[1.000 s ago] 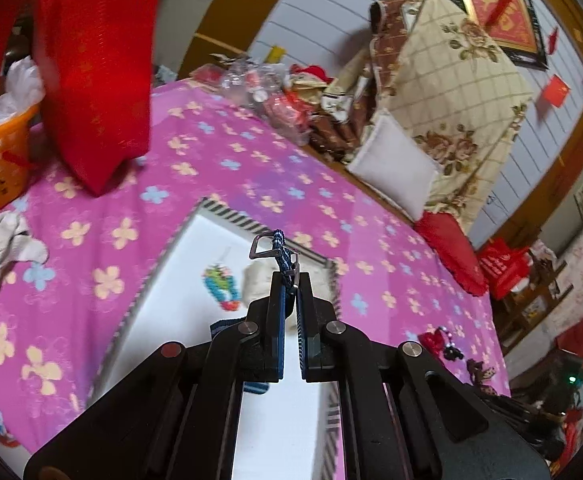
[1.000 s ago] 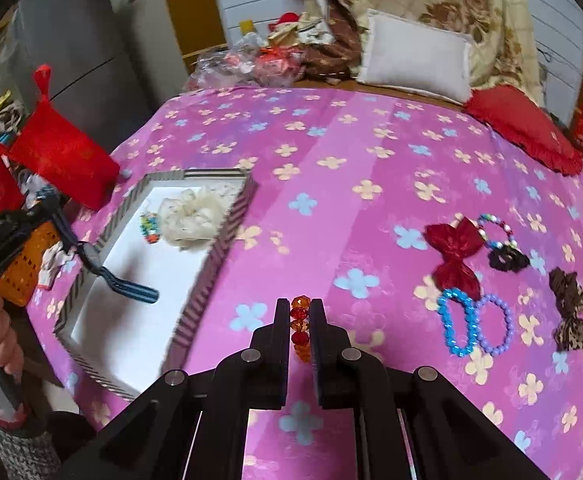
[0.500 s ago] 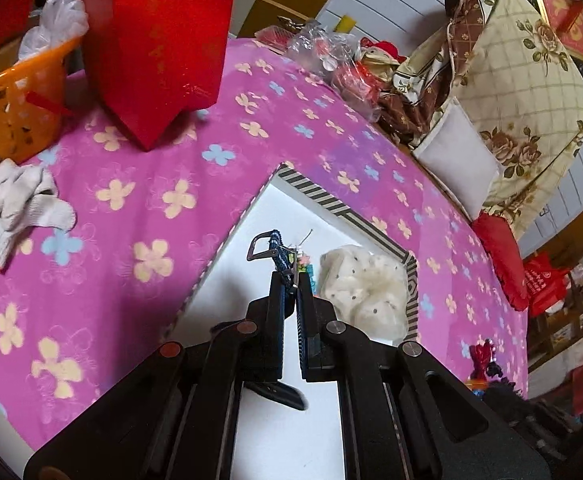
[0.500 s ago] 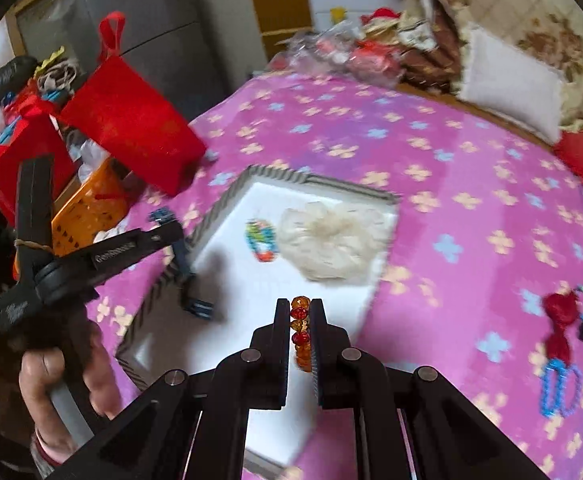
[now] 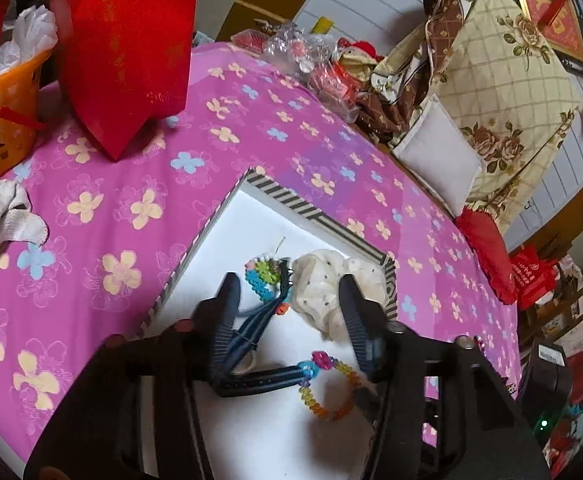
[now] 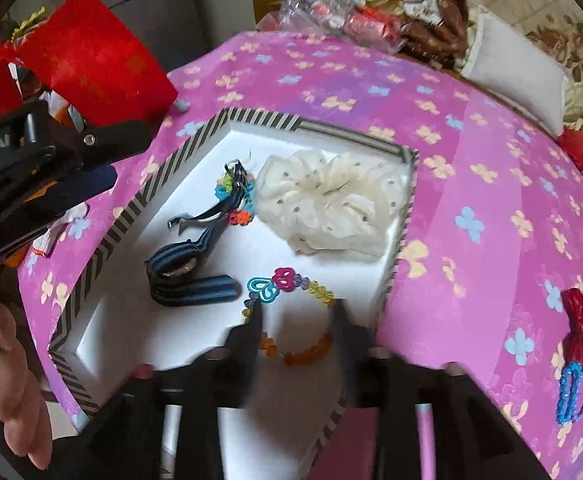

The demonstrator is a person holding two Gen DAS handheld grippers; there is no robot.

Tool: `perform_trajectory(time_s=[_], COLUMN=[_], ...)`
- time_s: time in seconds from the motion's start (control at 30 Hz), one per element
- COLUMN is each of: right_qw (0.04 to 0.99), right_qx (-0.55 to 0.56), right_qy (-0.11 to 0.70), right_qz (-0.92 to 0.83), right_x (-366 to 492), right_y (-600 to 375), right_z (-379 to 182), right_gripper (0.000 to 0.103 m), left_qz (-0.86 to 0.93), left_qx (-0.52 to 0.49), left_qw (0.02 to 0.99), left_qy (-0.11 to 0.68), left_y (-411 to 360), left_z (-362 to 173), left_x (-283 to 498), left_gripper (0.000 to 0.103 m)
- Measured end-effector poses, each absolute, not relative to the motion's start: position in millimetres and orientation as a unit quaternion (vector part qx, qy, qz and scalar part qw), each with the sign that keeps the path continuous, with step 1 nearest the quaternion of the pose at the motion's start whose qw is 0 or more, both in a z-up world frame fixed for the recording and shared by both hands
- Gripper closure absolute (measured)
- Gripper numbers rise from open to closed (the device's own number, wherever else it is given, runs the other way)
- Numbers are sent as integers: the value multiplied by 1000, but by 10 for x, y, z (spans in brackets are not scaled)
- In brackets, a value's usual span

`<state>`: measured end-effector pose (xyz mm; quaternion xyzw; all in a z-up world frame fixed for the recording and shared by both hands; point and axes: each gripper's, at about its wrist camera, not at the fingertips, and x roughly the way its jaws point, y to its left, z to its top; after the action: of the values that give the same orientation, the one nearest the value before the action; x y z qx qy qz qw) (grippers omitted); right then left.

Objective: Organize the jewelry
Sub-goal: 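Carry watch and orange bracelet into the white box and open both tools, then withdraw both tools back toward the remaining jewelry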

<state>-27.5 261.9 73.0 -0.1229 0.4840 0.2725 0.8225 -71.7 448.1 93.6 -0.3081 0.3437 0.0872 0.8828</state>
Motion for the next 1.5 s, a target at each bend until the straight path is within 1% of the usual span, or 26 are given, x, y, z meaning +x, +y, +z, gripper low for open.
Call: perform_trajectory(time_s=[0.07, 0.3, 0.47, 0.6, 0.73, 0.83, 1.0, 1.13, 1.27, 1.4, 1.5], right_qw=[837, 878, 890, 894, 897, 899, 895, 890, 891, 893, 892], right_qx=[-134, -226, -243, -239, -220, -187, -104, -47, -10, 35, 62], right_qy=[464, 385, 361, 362, 369, 385, 432, 454, 454, 449, 448], right_qz=[257, 171, 135, 113, 100, 89, 47, 15, -1, 3, 6], right_x=[-344, -739, -912, -933, -866, -776, -578, -498, -461, -458, -440], right_y=[2549, 2174, 1872, 1617, 1350, 975, -87, -862, -1376, -1747, -1930], right_z=[801, 1132, 1263, 1281, 1257, 1186, 880, 687, 617, 554, 507], right_gripper=[57, 57, 56, 56, 56, 55, 55, 55, 55, 55, 55], left_qz=[90, 106, 100, 95, 88, 78, 31, -12, -57, -91, -111], left_qx=[-305, -277, -260, -229, -211, -195, -174, -156, -133, -92, -83], left_qw=[885, 893, 902, 914, 920, 924, 925, 916, 889, 877, 867], left_qy=[341, 339, 329, 322, 319, 321, 337, 371, 434, 463, 478], left_y=[4466, 4304, 4090, 3844, 3624, 3436, 3028, 2570, 1976, 1356, 1020], left_z=[953, 999, 1085, 1168, 1226, 1258, 1235, 1095, 837, 687, 598], left_x=[-739, -743, -779, -775, -740, -722, -677, -552, -286, -13, 273], left_gripper=[51, 51, 51, 51, 51, 51, 50, 49, 49, 49, 49])
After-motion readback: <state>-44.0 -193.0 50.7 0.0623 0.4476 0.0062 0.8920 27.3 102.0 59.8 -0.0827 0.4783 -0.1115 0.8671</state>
